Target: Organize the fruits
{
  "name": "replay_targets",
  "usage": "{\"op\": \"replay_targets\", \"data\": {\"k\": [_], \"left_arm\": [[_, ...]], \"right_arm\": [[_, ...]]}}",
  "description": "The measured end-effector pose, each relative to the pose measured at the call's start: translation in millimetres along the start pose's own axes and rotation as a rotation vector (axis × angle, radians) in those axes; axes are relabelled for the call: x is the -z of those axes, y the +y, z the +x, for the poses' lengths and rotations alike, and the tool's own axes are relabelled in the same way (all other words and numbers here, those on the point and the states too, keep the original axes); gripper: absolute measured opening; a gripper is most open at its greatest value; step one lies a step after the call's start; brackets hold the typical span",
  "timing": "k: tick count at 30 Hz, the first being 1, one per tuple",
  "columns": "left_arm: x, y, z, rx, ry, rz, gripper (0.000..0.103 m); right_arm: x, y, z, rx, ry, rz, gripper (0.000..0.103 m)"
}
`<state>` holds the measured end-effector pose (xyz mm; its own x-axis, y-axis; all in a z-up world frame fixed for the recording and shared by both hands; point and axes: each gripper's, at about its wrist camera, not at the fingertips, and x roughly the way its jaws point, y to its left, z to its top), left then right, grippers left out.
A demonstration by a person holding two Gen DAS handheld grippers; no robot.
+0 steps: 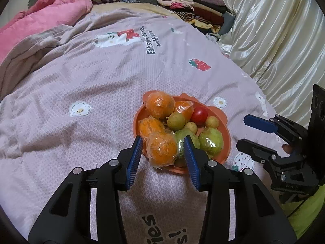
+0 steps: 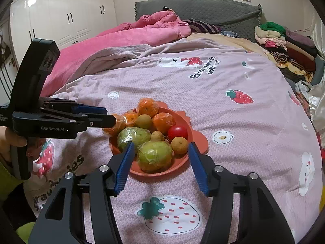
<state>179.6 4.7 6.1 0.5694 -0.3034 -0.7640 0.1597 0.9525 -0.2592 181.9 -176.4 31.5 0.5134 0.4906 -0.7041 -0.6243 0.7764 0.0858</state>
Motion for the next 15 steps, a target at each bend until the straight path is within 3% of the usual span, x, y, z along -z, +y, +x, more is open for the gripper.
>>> {"op": "replay_targets", "data": {"k": [5, 15], "left_arm": [[-1.7, -0.1, -5.7, -0.010, -0.017, -0.001, 0.038], [-1.3, -3.1, -25.6, -0.049, -0.072, 0.006, 0.053]], "right_arm": [[1.2, 0.0, -5.5, 0.014, -0.007, 0.009, 0.062], [3.5, -2.2, -18.9, 0.044, -0.027, 0.035, 0.076]]}}
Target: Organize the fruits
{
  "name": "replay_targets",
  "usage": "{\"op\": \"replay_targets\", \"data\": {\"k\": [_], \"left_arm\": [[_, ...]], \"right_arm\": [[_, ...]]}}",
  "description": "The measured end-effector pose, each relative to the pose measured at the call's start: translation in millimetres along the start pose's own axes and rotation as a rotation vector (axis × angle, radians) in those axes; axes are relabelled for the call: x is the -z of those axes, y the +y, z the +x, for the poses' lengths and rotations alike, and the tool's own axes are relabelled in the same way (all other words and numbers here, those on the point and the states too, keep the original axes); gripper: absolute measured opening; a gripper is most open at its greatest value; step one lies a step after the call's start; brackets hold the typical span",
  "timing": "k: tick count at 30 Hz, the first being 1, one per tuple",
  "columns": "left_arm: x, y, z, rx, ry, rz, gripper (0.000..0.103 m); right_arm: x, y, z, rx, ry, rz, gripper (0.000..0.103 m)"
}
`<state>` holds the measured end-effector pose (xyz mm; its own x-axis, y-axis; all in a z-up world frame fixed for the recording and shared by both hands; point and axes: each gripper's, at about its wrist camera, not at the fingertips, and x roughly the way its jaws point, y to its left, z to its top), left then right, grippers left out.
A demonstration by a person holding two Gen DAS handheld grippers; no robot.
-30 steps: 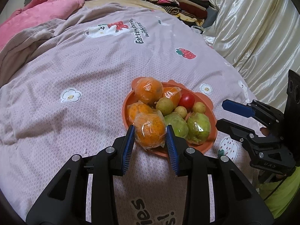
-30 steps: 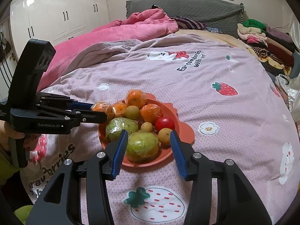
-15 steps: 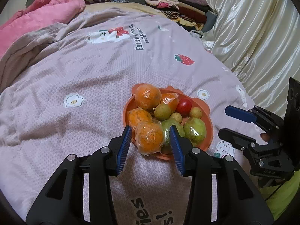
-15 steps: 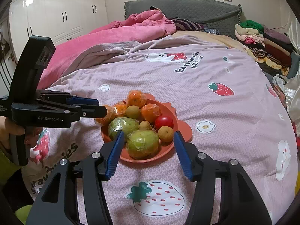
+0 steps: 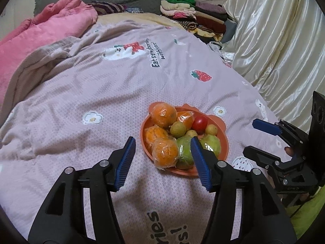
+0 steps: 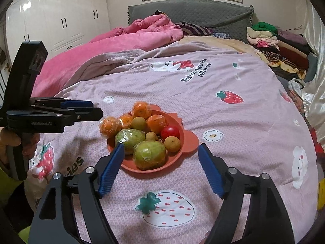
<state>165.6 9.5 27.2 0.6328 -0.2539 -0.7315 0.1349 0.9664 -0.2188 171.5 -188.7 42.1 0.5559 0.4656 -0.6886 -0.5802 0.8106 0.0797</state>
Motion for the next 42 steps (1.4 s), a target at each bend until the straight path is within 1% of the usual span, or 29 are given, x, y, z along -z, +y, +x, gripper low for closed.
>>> {"op": "replay_targets", "data": {"k": [3, 5, 7, 8, 10, 12, 15, 22, 29, 42], "left_arm": [[2.9, -0.7, -8.5, -0.014, -0.016, -0.002, 0.059], [5.4, -1.9, -14.4, -0.028, -0.026, 0.002, 0.062], [10.1, -3.4, -21.5, -0.038, -0.033, 0.000, 0.067], [11.7, -3.8, -23.4, -0.042, -0.036, -0.001, 0.072], [19.2, -5.4, -30.3, -0.059, -0.045, -0.002, 0.077], [25.1, -6.2, -34.6, -0.065, -0.045, -0.009, 0.087], [35.8, -8.8, -39.9, -0.081, -0.041, -0.014, 0.093], [57.7, -10.3, -45.5, -0.114, -0.024, -0.037, 0.093], [76.2, -10.2, -45.6, -0.126, -0.002, -0.058, 0.093], [79.9, -12.6, -45.2, -0.133, 0.002, -0.058, 0.093]], "right_arm": [[2.0, 2.0, -4.9, 0.007, -0.006, 0.005, 0.081], [3.3, 4.2, -8.4, 0.010, -0.011, 0.008, 0.086], [5.9, 7.3, -13.1, 0.012, -0.017, 0.013, 0.089], [7.4, 9.1, -14.5, 0.012, -0.018, 0.015, 0.091], [10.3, 12.9, -17.5, 0.012, -0.018, 0.016, 0.094], [14.5, 17.0, -20.5, 0.011, -0.017, 0.018, 0.095], [21.6, 22.2, -23.7, 0.014, -0.013, 0.024, 0.097], [42.1, 25.9, -25.8, 0.030, 0.013, 0.059, 0.098], [59.1, 24.0, -26.6, 0.043, 0.041, 0.087, 0.098], [62.5, 26.1, -25.8, 0.050, 0.054, 0.090, 0.098]]}}
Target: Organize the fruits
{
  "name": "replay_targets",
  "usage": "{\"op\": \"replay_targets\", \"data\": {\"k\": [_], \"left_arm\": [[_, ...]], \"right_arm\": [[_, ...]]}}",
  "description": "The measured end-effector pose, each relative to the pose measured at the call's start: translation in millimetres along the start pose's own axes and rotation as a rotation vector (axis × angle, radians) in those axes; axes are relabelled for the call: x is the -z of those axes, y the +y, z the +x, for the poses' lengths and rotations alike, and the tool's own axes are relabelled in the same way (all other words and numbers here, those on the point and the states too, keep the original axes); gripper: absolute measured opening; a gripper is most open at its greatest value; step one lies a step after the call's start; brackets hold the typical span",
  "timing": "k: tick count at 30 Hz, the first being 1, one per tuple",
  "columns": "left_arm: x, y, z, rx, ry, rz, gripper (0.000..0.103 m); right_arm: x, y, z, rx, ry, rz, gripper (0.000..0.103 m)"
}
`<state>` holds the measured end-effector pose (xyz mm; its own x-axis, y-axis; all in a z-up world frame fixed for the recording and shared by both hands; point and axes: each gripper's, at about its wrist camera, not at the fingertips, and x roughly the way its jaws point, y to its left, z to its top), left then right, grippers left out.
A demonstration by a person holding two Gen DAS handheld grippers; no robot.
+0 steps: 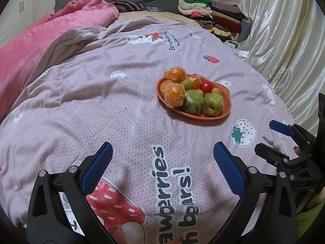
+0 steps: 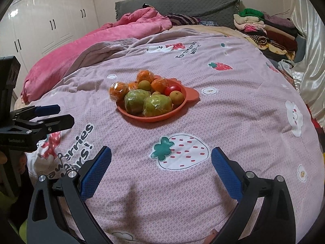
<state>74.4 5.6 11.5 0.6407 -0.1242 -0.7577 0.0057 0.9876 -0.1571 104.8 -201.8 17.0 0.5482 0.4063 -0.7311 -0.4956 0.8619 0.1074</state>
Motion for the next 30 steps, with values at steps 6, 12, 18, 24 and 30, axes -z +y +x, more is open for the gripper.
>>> {"op": "replay_targets", "data": {"k": [6, 12, 18, 24, 30], "left_arm": [[2.2, -1.2, -0.4, -0.002, 0.000, 0.001, 0.093], [2.2, -0.9, -0.9, -0.005, -0.002, -0.002, 0.093], [1.9, 0.0, -1.1, -0.009, 0.000, -0.004, 0.093], [1.8, 1.6, 1.4, -0.021, 0.005, -0.010, 0.093], [1.8, 1.6, 1.4, -0.022, 0.005, -0.011, 0.093]], "right_arm": [[0.7, -0.4, 0.3, 0.000, 0.000, 0.001, 0.098], [2.0, -0.8, 0.6, 0.001, 0.001, 0.002, 0.098], [3.1, -1.2, 0.4, 0.008, -0.002, 0.003, 0.098], [3.7, -2.1, -0.4, 0.008, 0.000, 0.004, 0.098], [3.7, -2.3, -0.2, 0.011, 0.005, 0.005, 0.098]]}}
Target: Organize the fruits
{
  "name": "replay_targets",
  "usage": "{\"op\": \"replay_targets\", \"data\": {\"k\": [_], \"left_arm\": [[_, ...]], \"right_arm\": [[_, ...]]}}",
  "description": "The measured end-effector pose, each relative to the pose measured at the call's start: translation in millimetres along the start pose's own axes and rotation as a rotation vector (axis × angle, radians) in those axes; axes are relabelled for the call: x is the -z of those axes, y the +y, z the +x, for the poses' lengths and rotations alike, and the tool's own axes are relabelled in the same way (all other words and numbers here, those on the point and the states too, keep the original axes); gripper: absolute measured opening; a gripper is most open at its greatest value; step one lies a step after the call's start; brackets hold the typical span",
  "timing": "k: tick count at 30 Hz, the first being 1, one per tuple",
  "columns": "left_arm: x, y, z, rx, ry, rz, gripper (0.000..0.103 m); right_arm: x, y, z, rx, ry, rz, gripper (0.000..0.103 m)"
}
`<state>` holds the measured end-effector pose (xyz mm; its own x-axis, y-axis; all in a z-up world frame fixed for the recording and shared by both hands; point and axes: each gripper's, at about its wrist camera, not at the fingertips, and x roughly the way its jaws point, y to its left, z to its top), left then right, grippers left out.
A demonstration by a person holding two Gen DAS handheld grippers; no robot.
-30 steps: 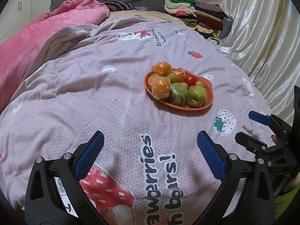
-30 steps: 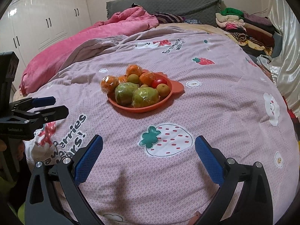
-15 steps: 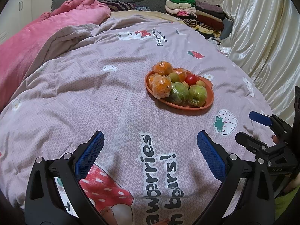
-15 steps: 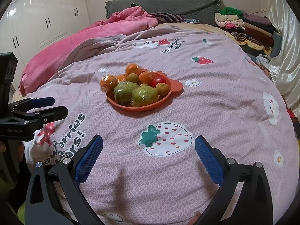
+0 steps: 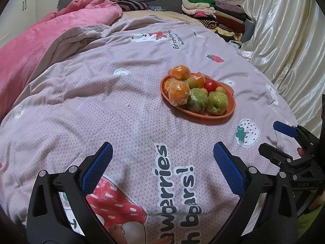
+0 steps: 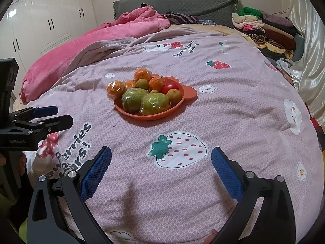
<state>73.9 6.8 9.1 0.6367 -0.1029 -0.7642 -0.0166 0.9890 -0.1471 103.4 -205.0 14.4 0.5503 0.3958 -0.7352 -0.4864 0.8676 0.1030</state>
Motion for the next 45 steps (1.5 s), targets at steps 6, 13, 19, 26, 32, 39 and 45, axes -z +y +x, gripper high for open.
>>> {"op": "replay_targets", "data": {"k": [6, 13, 19, 26, 32, 39, 45], "left_arm": [[-0.6, 1.8, 0.4, 0.001, -0.001, -0.004, 0.093], [-2.0, 2.0, -2.3, 0.006, -0.014, -0.017, 0.093], [-2.0, 0.2, -1.1, -0.007, -0.008, -0.015, 0.093], [-2.2, 1.1, 0.0, -0.017, -0.005, -0.013, 0.093], [-1.5, 0.5, 1.5, -0.022, 0.001, -0.008, 0.093], [-1.6, 0.1, 1.8, -0.024, 0.001, -0.007, 0.093], [-1.2, -0.5, 1.3, -0.029, 0.002, -0.005, 0.093]], "right_arm": [[-0.4, -0.1, 0.0, 0.001, 0.002, -0.001, 0.098], [-0.3, -0.9, 0.6, 0.002, 0.006, 0.003, 0.098], [-0.6, -0.8, 2.6, 0.000, 0.010, 0.003, 0.098], [-0.6, -0.7, 2.5, 0.000, 0.009, 0.003, 0.098], [-0.6, -0.6, 2.3, 0.000, 0.009, 0.003, 0.098], [0.2, -2.1, 2.3, 0.002, 0.009, 0.003, 0.098], [0.5, -2.1, 2.3, 0.001, 0.010, 0.003, 0.098]]}}
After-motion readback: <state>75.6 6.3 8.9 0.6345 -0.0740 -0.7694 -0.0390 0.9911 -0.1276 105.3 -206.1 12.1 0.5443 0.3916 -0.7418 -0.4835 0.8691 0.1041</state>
